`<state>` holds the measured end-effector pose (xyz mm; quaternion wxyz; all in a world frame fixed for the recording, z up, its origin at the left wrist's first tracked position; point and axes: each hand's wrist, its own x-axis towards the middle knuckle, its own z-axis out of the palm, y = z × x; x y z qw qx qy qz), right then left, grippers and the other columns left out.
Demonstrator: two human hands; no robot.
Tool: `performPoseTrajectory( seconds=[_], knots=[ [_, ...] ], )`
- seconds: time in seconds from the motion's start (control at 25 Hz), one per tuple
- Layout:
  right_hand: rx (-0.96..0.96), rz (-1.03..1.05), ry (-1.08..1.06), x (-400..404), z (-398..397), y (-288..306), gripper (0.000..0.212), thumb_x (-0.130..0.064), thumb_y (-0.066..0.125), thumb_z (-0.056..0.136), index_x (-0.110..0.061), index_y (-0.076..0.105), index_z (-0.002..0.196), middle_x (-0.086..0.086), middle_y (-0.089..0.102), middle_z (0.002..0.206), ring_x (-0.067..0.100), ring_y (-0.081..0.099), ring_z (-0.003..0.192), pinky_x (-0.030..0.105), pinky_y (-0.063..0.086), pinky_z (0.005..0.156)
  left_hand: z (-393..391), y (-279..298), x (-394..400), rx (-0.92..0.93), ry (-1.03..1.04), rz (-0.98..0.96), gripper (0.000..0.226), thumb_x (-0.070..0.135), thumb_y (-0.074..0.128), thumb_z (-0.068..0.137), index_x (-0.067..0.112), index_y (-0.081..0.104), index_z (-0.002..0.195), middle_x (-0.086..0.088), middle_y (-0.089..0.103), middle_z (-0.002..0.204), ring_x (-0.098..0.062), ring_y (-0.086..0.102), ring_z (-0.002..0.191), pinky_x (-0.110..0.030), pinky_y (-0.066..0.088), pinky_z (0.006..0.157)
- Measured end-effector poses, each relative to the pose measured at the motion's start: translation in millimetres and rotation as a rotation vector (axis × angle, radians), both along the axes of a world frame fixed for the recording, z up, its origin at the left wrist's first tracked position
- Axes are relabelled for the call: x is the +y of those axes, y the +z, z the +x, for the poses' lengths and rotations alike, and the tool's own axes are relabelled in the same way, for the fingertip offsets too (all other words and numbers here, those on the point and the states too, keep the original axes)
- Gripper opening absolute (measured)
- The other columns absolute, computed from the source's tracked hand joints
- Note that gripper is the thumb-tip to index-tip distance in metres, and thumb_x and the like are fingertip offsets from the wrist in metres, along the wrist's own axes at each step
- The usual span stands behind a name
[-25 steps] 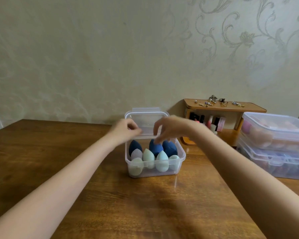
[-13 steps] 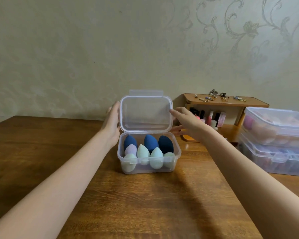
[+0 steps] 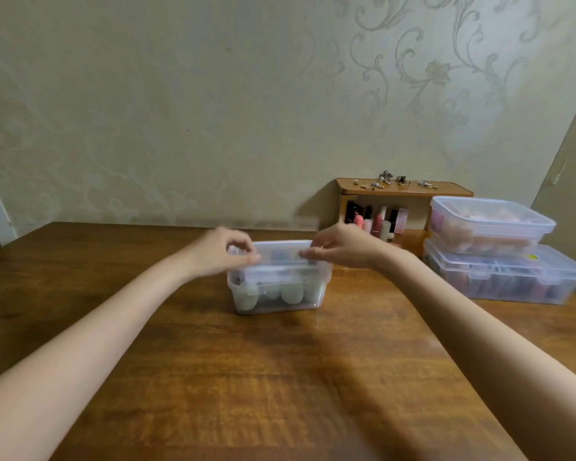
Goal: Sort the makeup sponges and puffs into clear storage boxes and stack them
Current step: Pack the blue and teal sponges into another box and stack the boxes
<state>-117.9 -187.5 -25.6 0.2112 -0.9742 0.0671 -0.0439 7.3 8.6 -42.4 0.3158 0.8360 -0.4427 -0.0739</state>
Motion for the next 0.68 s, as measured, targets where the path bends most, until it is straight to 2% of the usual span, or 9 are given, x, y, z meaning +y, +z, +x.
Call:
performPoseTrajectory(
  seconds=[0.04,0.12,0.2,0.4,0.56,0.68],
  knots=[
    [0.051,-0.064,0.003,3.4,-3.2,-5.7,0.036,-0.040,0.057,0.088,-0.010,0.067,0.106,0.000,0.064,0.100,0.012,0.058,0.090,0.020,0.038,0.077,-8.3,-4.0,1.8,-0.067,-0.021,0.125,0.016,0.036,0.066,0.083,0.021,0.068,0.088,0.006,0.060,0.101,-0.009,0.054,0.095,-0.026,0.040,0.083],
    [0.042,-0.163,0.009,9.9,-6.7,-15.2,0.033,-0.036,0.065,0.084,-0.017,0.066,0.111,0.002,0.061,0.115,0.013,0.053,0.095,0.016,0.040,0.071,-21.8,-12.0,3.5,-0.147,-0.023,0.230,0.016,0.039,0.069,0.080,0.028,0.063,0.088,0.008,0.051,0.110,-0.010,0.047,0.104,-0.026,0.037,0.084],
    [-0.012,-0.233,0.001,15.4,-9.7,-24.2,0.035,-0.032,0.069,0.081,-0.018,0.063,0.112,0.003,0.059,0.119,0.013,0.052,0.096,0.016,0.042,0.073,-32.2,-21.1,1.3,-0.225,0.002,0.210,0.021,0.036,0.071,0.079,0.025,0.057,0.091,0.006,0.046,0.110,-0.011,0.042,0.104,-0.026,0.036,0.085],
    [-0.165,-0.270,-0.076,26.7,-20.6,-41.8,0.030,-0.024,0.070,0.081,-0.014,0.056,0.107,0.006,0.057,0.120,0.021,0.060,0.103,0.025,0.051,0.080,-46.8,-37.6,-6.6,-0.462,0.085,0.131,0.028,0.026,0.069,0.082,0.020,0.042,0.088,0.002,0.038,0.103,-0.016,0.040,0.105,-0.025,0.038,0.088],
    [-0.209,-0.375,-0.075,28.4,-19.2,-49.0,0.030,-0.025,0.066,0.085,-0.014,0.055,0.111,0.007,0.057,0.119,0.022,0.062,0.100,0.027,0.053,0.079,-45.1,-36.2,-9.9,-0.490,0.090,0.140,0.027,0.026,0.066,0.084,0.022,0.040,0.087,0.003,0.036,0.102,-0.017,0.041,0.105,-0.022,0.036,0.084],
    [-0.227,-0.319,-0.088,26.8,-18.3,-53.7,0.032,-0.024,0.067,0.084,-0.014,0.054,0.111,0.007,0.054,0.122,0.024,0.058,0.107,0.029,0.052,0.085,-42.7,-36.5,-11.6,-0.398,0.120,0.155,0.027,0.028,0.069,0.082,0.021,0.043,0.087,0.001,0.038,0.110,-0.019,0.039,0.114,-0.027,0.038,0.090]
  ],
)
